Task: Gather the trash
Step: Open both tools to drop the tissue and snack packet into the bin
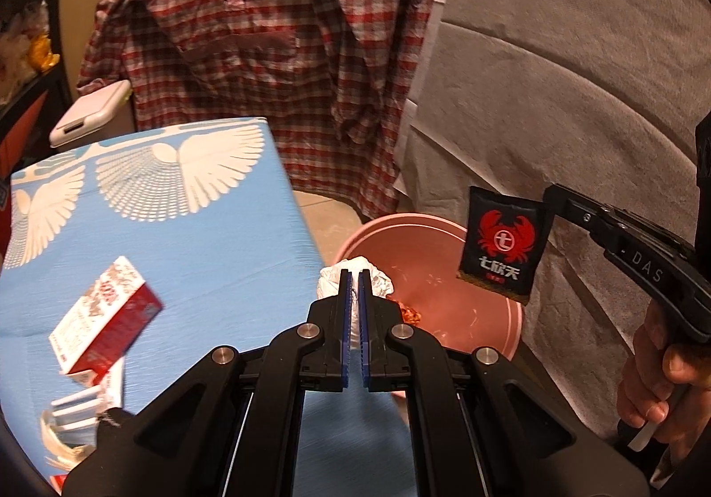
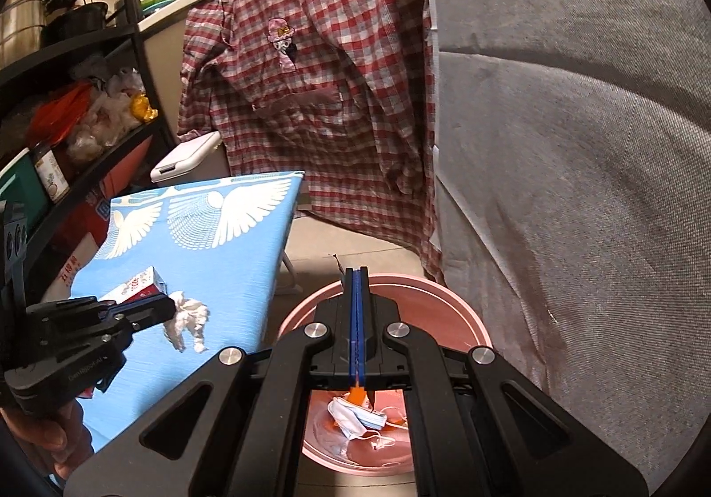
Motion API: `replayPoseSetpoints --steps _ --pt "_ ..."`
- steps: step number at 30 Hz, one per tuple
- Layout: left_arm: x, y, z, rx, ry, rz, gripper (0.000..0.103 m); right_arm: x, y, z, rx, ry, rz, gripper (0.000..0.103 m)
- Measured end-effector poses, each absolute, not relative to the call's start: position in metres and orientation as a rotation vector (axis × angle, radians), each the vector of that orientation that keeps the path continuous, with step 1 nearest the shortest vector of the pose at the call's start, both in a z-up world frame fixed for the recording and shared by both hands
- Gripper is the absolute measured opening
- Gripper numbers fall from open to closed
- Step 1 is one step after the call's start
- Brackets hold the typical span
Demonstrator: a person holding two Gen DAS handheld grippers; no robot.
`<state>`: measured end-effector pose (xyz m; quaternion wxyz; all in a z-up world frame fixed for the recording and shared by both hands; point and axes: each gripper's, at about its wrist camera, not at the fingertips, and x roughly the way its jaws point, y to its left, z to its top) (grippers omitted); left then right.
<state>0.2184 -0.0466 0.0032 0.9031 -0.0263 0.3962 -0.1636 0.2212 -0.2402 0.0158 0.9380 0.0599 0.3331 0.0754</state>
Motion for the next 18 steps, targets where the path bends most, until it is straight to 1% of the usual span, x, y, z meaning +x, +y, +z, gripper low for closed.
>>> replayPoseSetpoints --steps 17,18 --pt "0.235 -0.096 -0.011 -0.078 0.863 -0.395 0.003 0.233 -0.254 0.006 0.146 0.721 0.120 0.001" --pt "0.235 -0.097 -0.012 -0.080 0.868 -0.398 0.007 0.235 -0.254 0.005 0.149 0.732 0.120 0.004"
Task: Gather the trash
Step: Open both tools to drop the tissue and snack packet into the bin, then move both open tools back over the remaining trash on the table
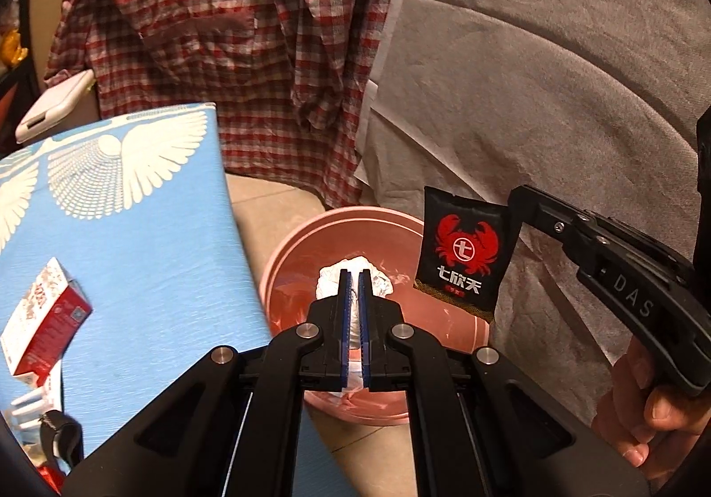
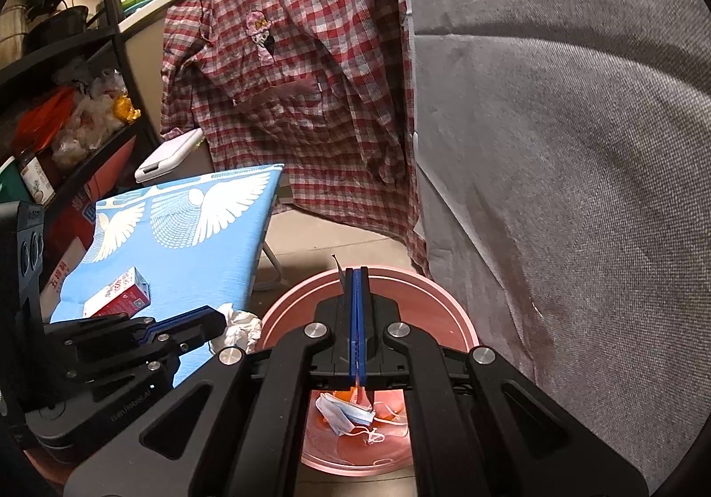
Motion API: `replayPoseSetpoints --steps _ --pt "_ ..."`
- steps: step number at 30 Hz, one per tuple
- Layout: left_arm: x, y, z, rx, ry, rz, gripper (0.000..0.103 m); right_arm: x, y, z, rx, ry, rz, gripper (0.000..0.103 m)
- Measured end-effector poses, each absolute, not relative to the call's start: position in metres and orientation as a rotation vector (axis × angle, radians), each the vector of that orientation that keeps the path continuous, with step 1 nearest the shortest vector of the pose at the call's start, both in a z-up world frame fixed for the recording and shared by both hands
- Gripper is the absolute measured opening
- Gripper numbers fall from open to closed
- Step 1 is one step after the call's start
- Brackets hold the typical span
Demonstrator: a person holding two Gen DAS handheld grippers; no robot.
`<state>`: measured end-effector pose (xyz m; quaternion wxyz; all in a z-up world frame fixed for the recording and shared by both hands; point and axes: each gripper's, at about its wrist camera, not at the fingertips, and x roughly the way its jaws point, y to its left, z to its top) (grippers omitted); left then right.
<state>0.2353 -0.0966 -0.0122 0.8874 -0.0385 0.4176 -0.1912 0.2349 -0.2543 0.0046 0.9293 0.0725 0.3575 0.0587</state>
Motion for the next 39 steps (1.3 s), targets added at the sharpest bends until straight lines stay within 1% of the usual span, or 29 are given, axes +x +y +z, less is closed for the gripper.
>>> replayPoseSetpoints --steps 1,2,3,4,5,7,19,26,28,30,31,34,36,39 --pt "0.236 -0.097 -0.014 -0.081 0.875 -0.399 0.015 0.237 -0.254 0.002 0.147 0.749 0.112 0.005" --pt "0.237 -0.098 -0.014 -0.080 0.876 -0.396 0.020 0.238 -0.254 0.000 0.144 0.760 0.104 0.006" --pt "0.237 -0.098 -0.014 -0.078 0.870 -0.389 0.027 0.239 -0.254 -0.002 0.143 0.767 0.099 0.014" --pt "0.236 -0.097 -0.014 -0.077 0.870 -0.387 0.027 0.239 -0.255 -0.003 0.144 0.768 0.094 0.025" --pt "0.237 -0.096 -0.014 -0.079 0.870 -0.387 0.027 0.239 -0.255 -0.003 0.144 0.764 0.089 0.033" --pt "0.237 -0.094 -0.013 -0.085 0.867 -0.387 0.027 0.239 -0.255 -0.002 0.143 0.756 0.085 0.035" --pt "0.225 -0.068 0.009 -0.096 0.821 -0.363 0.027 0.232 -0.239 0.010 0.131 0.723 0.113 0.035" --pt "0.207 -0.023 0.031 -0.104 0.776 -0.321 0.027 0.217 -0.206 0.026 0.108 0.688 0.171 0.035" --pt "0.199 -0.005 0.037 -0.101 0.765 -0.304 0.025 0.212 -0.195 0.028 0.100 0.684 0.195 0.034" --pt "0.192 0.012 0.043 -0.102 0.756 -0.289 0.023 0.206 -0.181 0.032 0.103 0.683 0.233 0.031" --pt "0.186 0.026 0.046 -0.105 0.749 -0.277 0.023 0.202 -0.174 0.033 0.108 0.680 0.257 0.024" --pt "0.175 0.058 0.053 -0.108 0.737 -0.244 0.021 0.193 -0.153 0.038 0.123 0.669 0.315 0.013" --pt "0.166 0.082 0.056 -0.111 0.732 -0.220 0.019 0.186 -0.140 0.041 0.124 0.660 0.349 0.008" --pt "0.154 0.118 0.056 -0.117 0.732 -0.181 0.018 0.176 -0.117 0.046 0.101 0.638 0.397 0.007"
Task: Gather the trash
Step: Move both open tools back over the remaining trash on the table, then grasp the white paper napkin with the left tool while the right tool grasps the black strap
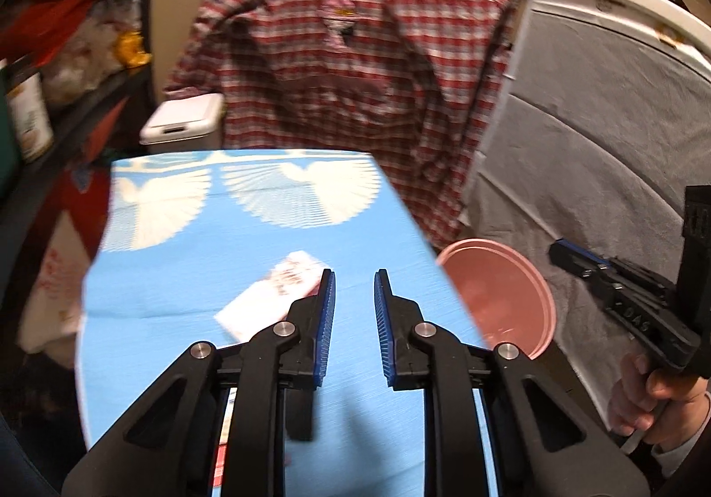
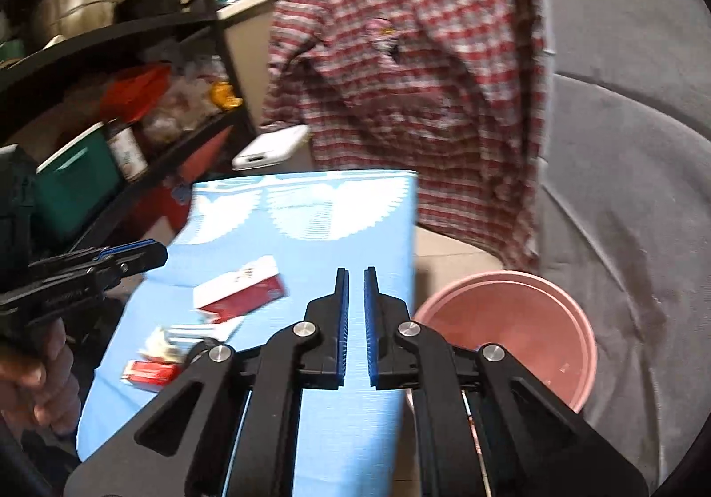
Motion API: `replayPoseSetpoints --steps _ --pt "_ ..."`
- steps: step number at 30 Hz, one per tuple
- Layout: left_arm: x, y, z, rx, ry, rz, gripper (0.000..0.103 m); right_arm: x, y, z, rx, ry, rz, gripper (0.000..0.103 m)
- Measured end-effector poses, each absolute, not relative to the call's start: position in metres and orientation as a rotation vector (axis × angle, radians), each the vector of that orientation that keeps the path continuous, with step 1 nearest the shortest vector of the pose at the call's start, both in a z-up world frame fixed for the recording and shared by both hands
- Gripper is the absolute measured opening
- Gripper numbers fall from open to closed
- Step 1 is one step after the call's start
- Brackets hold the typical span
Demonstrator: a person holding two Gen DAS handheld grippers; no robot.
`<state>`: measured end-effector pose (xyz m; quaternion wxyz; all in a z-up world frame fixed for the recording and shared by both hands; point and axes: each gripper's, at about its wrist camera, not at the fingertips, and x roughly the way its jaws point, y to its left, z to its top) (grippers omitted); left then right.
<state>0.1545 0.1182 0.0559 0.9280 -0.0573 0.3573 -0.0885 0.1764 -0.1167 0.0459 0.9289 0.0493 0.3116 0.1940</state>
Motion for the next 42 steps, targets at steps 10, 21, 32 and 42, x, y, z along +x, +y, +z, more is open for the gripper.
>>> replayPoseSetpoints --steps 10,21,32,42 --pt "0.128 0.206 0.027 -0.100 0.828 -0.148 0.018 0.162 -0.046 0.033 0.096 0.694 0.536 0.007" --pt "0.130 0.223 -0.009 -0.064 0.942 -0.221 0.018 0.153 0.025 -0.006 -0.016 0.803 0.651 0.011" --pt "0.144 0.224 -0.042 -0.043 1.034 -0.260 0.034 0.159 0.057 -0.033 -0.100 0.874 0.712 0.037" --pt "0.156 0.227 -0.062 -0.054 1.080 -0.285 0.047 0.172 0.070 -0.057 -0.151 0.932 0.708 0.037"
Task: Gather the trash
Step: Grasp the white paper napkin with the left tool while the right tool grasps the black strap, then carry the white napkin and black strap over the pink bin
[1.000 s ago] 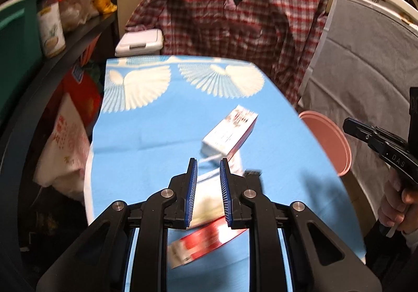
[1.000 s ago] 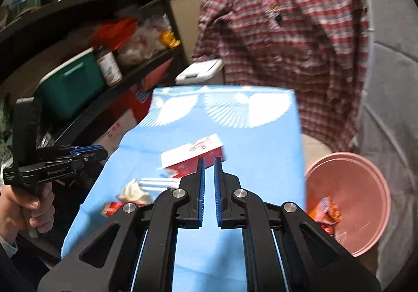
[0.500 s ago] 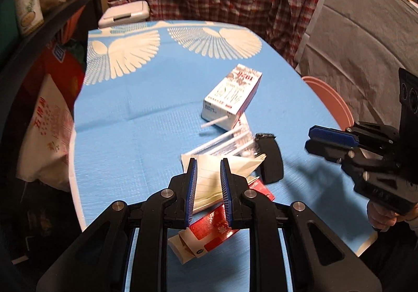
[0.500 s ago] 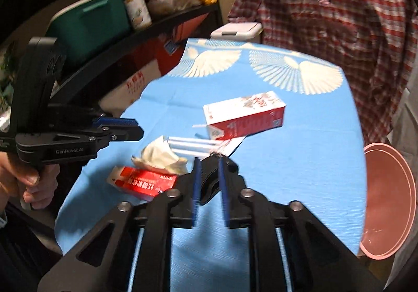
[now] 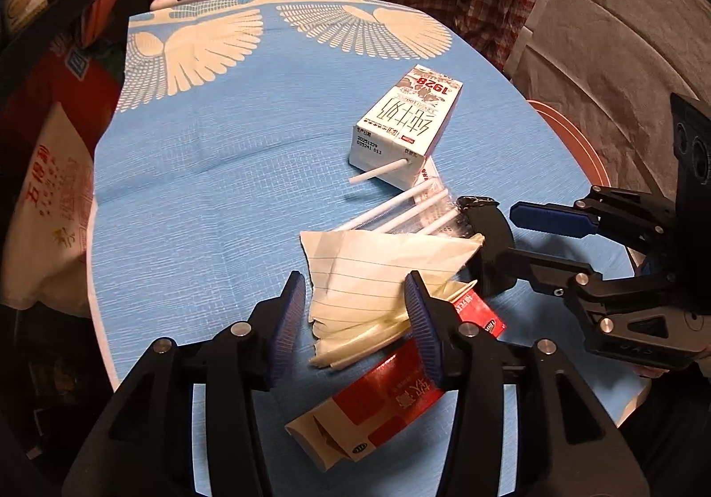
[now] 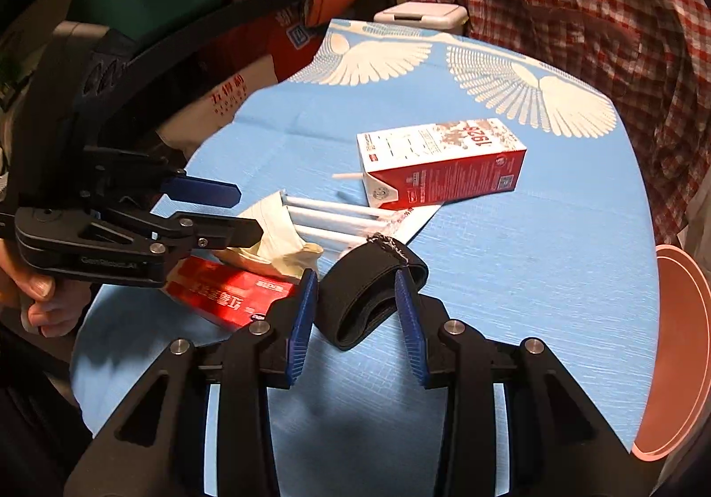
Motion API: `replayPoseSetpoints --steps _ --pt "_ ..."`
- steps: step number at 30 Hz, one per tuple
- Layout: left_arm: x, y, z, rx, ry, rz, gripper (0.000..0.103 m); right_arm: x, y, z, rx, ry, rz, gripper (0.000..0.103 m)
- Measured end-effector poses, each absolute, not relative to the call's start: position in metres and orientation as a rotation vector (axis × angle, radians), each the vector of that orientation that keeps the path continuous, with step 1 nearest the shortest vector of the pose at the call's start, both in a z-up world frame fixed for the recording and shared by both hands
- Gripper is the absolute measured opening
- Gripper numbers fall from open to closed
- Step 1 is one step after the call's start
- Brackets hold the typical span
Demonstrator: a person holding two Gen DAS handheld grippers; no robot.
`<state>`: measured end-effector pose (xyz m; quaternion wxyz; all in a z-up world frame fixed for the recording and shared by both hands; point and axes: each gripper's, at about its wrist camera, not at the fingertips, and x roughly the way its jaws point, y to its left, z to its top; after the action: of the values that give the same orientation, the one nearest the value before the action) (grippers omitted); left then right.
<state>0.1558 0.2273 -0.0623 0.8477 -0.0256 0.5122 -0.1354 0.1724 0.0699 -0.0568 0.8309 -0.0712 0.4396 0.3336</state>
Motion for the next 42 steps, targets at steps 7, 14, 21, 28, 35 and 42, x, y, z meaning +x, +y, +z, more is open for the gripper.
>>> replayPoseSetpoints --steps 7,14,21,28,35,42 --pt "0.161 0.231 -0.068 -0.092 1.090 -0.301 0.047 0.179 0.071 -0.065 -0.163 0.965 0.702 0.038" --pt "0.162 0.229 -0.071 -0.107 1.097 -0.321 0.047 0.178 0.071 -0.070 -0.185 0.984 0.699 0.027" --pt "0.158 0.222 -0.067 -0.076 1.090 -0.339 0.023 0.175 0.067 -0.066 -0.199 0.973 0.710 0.010" --pt "0.155 0.221 -0.059 -0.050 1.071 -0.337 0.004 0.173 0.050 -0.051 -0.172 0.936 0.692 0.003" --pt "0.150 0.221 -0.035 -0.076 0.997 -0.328 0.002 0.171 0.028 -0.040 -0.139 0.908 0.661 0.003" --pt "0.142 0.208 -0.010 -0.081 0.926 -0.318 0.002 0.170 0.004 -0.026 -0.095 0.866 0.631 0.003"
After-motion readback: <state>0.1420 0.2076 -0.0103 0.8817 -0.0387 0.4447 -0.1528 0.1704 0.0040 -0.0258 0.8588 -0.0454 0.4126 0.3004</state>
